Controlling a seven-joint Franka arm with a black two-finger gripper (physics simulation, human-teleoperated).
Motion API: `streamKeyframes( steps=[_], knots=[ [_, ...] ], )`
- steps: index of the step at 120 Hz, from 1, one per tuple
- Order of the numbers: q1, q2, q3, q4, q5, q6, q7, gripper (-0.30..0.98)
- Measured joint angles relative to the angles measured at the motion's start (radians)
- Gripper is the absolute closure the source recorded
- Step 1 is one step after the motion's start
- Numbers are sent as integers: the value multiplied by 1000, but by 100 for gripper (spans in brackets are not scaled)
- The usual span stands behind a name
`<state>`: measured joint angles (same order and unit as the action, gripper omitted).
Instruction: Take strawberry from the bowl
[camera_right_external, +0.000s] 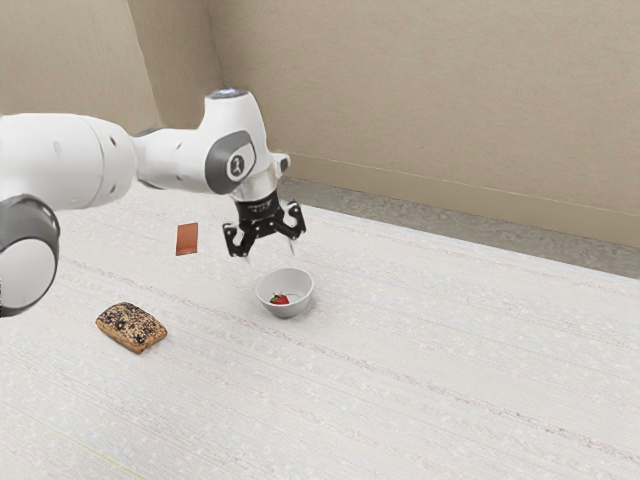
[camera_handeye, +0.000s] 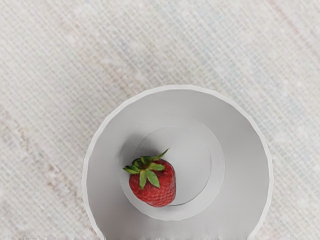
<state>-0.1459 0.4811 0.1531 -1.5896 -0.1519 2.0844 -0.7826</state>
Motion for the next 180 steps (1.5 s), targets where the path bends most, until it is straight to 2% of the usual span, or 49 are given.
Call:
streamKeyframes(
  steps=[33,117,163,180],
  knots=[
    [-5,53,-1,-33,-45,76,-121,12],
    [-4,112,-6,-63,-56,175,-251,36],
    [-5,132,-9,-59,-64,231,-257,32],
    [-4,135,-9,-61,-67,239,-256,35]
  ],
)
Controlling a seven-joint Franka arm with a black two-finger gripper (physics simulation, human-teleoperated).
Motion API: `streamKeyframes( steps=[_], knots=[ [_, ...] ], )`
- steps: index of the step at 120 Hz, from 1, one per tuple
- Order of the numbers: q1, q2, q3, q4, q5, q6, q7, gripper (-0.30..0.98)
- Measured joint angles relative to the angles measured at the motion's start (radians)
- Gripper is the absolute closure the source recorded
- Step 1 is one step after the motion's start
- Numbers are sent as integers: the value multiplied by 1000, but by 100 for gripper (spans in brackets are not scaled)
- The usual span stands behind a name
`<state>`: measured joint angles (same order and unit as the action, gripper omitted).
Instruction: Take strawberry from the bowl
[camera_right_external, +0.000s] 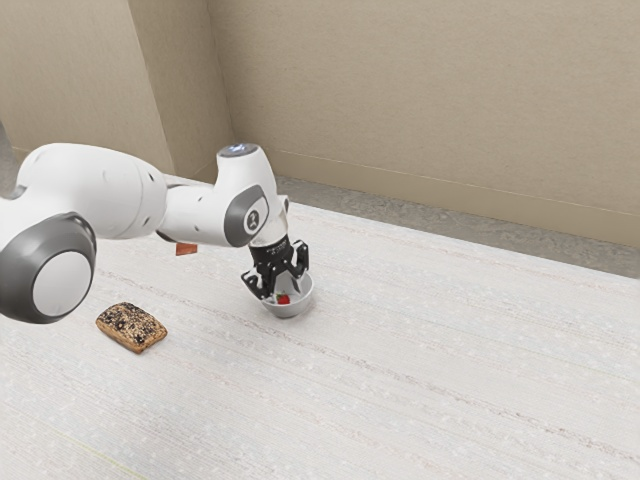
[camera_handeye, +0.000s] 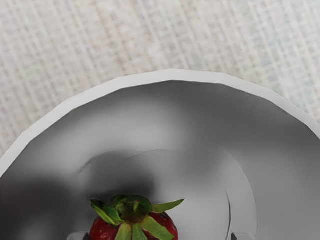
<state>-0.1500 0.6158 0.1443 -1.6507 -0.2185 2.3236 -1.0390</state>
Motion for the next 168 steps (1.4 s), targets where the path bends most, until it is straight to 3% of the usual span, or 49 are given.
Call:
streamKeyframes(
  steps=[48,82,168],
  knots=[
    [1,20,1,25,4,-17,0,52],
    [1,28,1,28,0,-24,0,43],
    [4,19,1,33,7,-26,36,53]
  ],
)
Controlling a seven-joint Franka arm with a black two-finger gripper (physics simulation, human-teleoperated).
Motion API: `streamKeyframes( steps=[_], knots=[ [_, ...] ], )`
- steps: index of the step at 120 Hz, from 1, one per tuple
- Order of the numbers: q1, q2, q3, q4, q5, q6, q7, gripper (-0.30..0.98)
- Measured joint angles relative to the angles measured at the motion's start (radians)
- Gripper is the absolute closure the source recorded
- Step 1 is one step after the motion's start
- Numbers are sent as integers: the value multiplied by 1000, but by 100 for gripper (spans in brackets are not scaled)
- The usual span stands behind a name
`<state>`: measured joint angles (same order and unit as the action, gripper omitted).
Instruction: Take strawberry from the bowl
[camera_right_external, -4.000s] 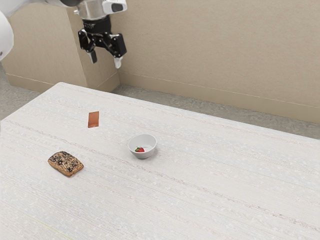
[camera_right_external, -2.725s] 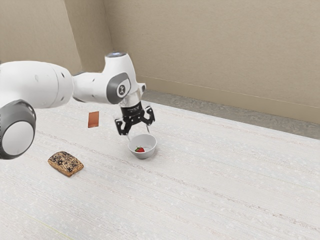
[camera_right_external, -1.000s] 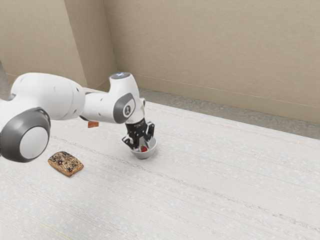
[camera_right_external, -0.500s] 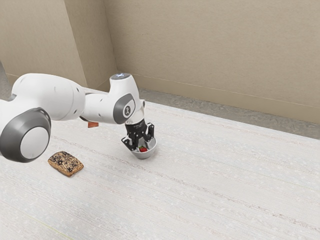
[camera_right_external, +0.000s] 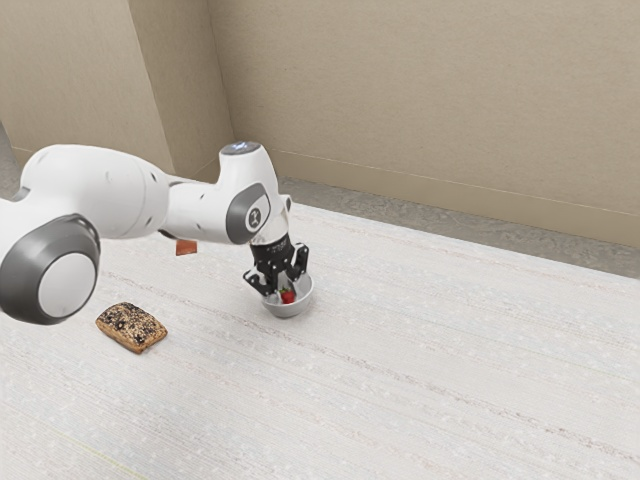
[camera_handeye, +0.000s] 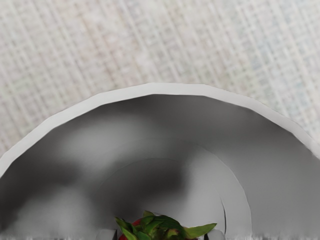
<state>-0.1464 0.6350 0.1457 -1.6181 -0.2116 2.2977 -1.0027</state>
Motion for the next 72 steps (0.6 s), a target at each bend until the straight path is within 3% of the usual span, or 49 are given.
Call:
streamKeyframes(
  steps=[32,54,72],
  knots=[
    [-24,-117,0,-1,20,-18,4,58],
    [-269,-163,0,12,30,-46,-3,59],
    [-339,-121,0,15,27,-55,-15,60]
  ],
)
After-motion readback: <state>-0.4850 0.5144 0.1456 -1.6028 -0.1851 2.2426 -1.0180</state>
